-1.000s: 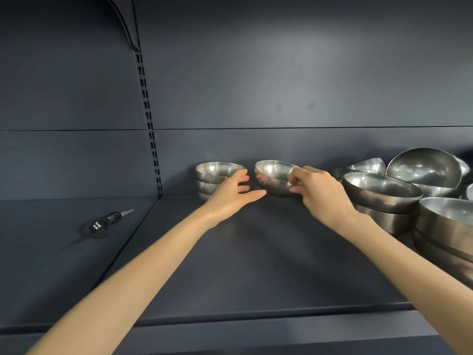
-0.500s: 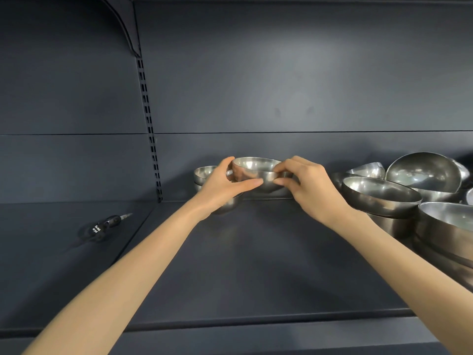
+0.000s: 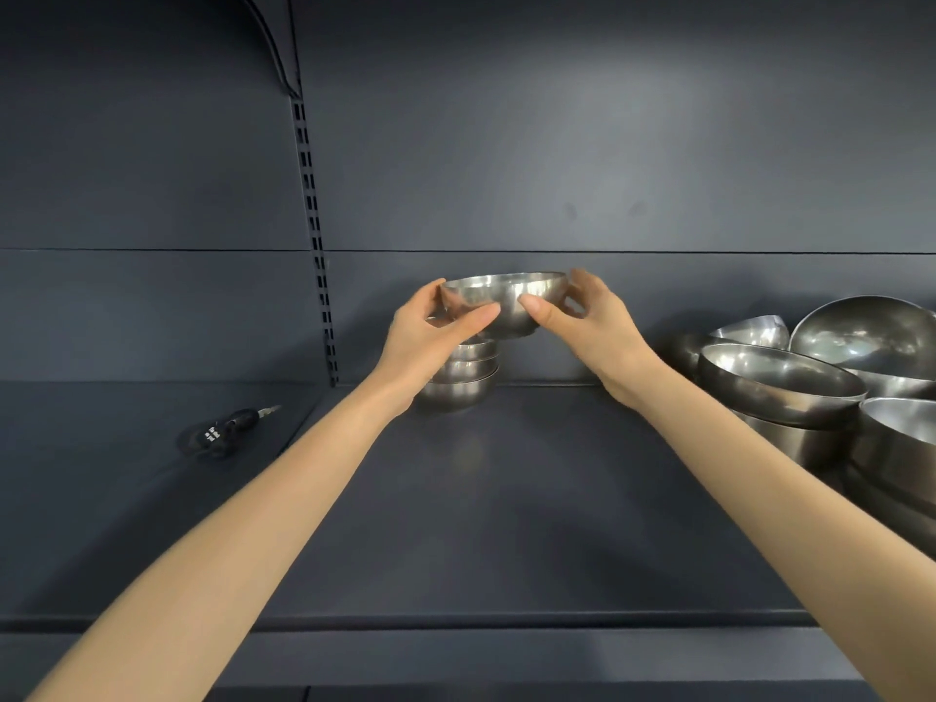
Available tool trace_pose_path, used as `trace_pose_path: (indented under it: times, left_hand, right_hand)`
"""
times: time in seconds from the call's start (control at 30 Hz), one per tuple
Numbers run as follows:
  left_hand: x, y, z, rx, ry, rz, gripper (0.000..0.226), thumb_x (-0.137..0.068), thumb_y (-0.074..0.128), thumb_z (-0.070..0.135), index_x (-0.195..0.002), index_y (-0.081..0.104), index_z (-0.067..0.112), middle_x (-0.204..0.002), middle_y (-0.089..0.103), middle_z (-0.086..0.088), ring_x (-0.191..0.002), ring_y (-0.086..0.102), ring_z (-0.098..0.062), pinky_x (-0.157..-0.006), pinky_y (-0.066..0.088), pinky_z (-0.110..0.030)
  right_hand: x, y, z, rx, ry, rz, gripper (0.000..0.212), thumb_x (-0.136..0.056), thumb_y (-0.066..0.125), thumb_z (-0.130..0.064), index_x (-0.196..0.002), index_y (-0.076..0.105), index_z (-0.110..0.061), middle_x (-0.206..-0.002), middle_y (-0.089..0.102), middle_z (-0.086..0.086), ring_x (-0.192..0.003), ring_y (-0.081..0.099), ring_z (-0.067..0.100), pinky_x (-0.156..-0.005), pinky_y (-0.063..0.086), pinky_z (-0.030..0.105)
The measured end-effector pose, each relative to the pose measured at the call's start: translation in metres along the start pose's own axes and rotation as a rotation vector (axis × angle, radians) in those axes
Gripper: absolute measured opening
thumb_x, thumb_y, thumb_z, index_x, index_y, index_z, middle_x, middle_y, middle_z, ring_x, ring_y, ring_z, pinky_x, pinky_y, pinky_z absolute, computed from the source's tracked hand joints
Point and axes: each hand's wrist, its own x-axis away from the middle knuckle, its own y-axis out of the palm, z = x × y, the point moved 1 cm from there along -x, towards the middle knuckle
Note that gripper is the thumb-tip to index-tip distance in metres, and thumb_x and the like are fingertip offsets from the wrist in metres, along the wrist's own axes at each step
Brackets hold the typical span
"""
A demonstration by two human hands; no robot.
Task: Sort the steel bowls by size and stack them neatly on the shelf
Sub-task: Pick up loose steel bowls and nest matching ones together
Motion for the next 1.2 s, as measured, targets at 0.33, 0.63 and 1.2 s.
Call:
trace_pose_path:
  times: [0.33, 0.63, 1.2]
  left_hand:
    - [-0.033, -0.049, 0.007, -0.204, -0.022, -0.123, 0.090, -0.076, 0.079, 0.034, -0.149, 0.031, 0.013, -0.105, 0.054, 0.028, -0.114, 0.050, 0.004, -0.105, 0.034, -0.021]
    - [-0.035, -0.057, -0.020, -0.222, -0.140, -0.125, 0.094, -0.077, 0.078, 0.036, -0.151, 0.026, 0.011, -0.114, 0.047, 0.020, -0.132, 0.040, -0.007, -0.103, 0.029, -0.020]
    - [-0.039, -0.059, -0.050, -0.211, -0.158, -0.231, 0.088, -0.067, 0.082, 0.047, -0.140, 0.043, 0.017, -0.126, 0.060, 0.014, -0.119, 0.055, -0.004, -0.105, 0.040, -0.025]
  right_hand:
    - [-0.048, 0.029, 0.007, 0.050, -0.002, -0.196, 0.065, -0.082, 0.072, -0.032, -0.136, 0.043, -0.009, -0.129, 0.056, 0.000, -0.118, 0.052, 0.009, -0.098, 0.043, 0.021]
    - [-0.062, 0.048, 0.037, 0.086, 0.039, -0.243, 0.060, -0.079, 0.074, -0.038, -0.128, 0.050, -0.014, -0.125, 0.061, 0.002, -0.119, 0.055, 0.016, -0.102, 0.044, 0.028]
    - [-0.054, 0.061, 0.063, -0.031, 0.151, -0.251, 0.059, -0.082, 0.074, -0.029, -0.133, 0.047, -0.013, -0.114, 0.063, 0.001, -0.118, 0.057, 0.020, -0.106, 0.043, 0.038]
